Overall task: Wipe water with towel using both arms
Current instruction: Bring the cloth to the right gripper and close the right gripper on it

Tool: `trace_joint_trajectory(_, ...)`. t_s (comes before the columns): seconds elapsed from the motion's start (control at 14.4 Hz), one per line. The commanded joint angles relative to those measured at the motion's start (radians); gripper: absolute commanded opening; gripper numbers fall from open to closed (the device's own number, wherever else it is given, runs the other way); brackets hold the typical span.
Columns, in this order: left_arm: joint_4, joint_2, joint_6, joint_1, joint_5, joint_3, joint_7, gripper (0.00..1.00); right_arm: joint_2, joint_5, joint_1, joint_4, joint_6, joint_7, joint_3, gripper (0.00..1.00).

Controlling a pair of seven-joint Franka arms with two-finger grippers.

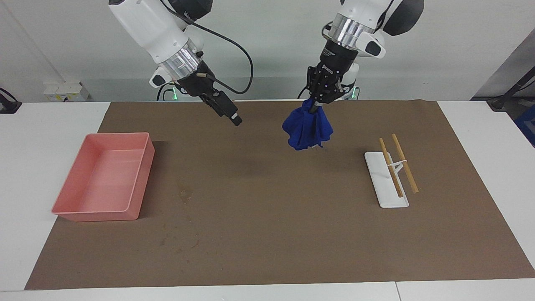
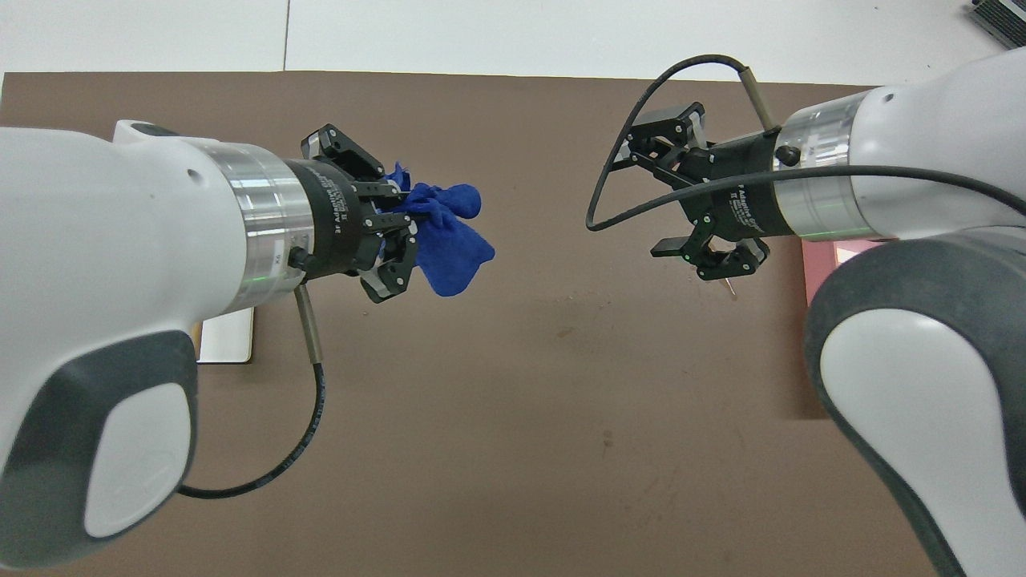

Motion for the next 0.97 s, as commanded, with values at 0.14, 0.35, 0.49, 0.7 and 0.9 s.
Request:
trace_joint_trajectory(0.14,0.019,0.031,0.216,-0.059,-0.016,0.012,-0.198,0.0,0.09,0.062,0.025,0.099,0.051,0.066,0.001,0.99)
trace_joint_trajectory(0.35,0.017,0.042,0.292,-0.062,-0.016,0.012,-0.318,0.0,0.13,0.077,0.059,0.135,0.064,0.187,0.009,0.99)
trace_joint_trajectory(0.49,0.008,0.042,0.336,-0.065,-0.011,0.012,-0.372,0.0,0.127,0.083,0.063,0.135,0.058,0.205,0.009,0.99)
trace_joint_trajectory(0.7,-0.006,0.042,0.385,-0.079,-0.011,0.012,-0.392,0.0,0.134,0.083,0.065,0.138,0.108,0.229,0.015,0.99)
trace_joint_trajectory(0.9,-0.007,0.042,0.389,-0.081,-0.01,0.012,-0.392,0.0,0.134,0.195,0.066,0.13,0.205,0.233,0.015,0.99)
